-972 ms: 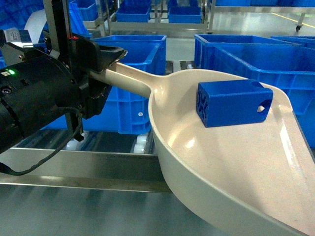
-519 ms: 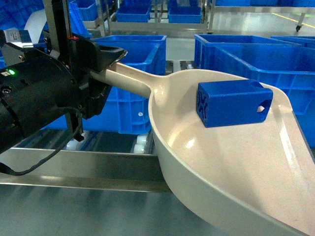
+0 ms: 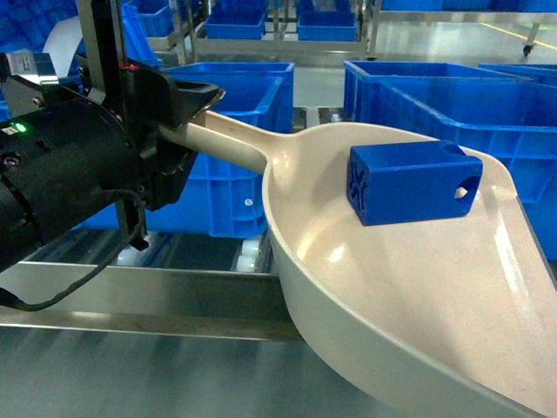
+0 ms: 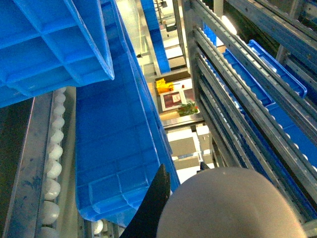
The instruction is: Place part in tray to right shelf
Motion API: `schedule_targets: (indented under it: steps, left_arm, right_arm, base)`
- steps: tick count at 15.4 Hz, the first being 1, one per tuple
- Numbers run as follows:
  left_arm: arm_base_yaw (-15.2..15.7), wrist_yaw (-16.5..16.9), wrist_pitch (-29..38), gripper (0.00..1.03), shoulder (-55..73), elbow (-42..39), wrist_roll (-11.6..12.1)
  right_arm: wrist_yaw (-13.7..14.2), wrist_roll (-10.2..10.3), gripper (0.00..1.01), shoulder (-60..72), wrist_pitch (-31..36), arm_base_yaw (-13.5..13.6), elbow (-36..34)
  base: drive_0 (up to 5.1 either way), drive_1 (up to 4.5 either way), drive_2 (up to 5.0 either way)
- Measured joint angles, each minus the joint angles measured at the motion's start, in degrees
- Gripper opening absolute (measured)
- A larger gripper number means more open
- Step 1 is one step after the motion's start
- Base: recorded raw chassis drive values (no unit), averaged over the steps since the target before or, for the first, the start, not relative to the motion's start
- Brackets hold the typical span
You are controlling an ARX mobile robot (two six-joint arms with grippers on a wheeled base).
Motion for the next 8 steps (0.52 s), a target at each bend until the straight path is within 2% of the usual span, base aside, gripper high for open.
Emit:
schedule_targets:
  steps: [8]
  left_arm:
    - [0.0, 0.0, 0.0, 0.13, 0.0, 0.0, 0.0]
  right_arm:
    - [0.0, 0.0, 0.98, 0.0, 0.0, 0.0, 0.0]
  base:
    - [0.0, 0.0, 0.0]
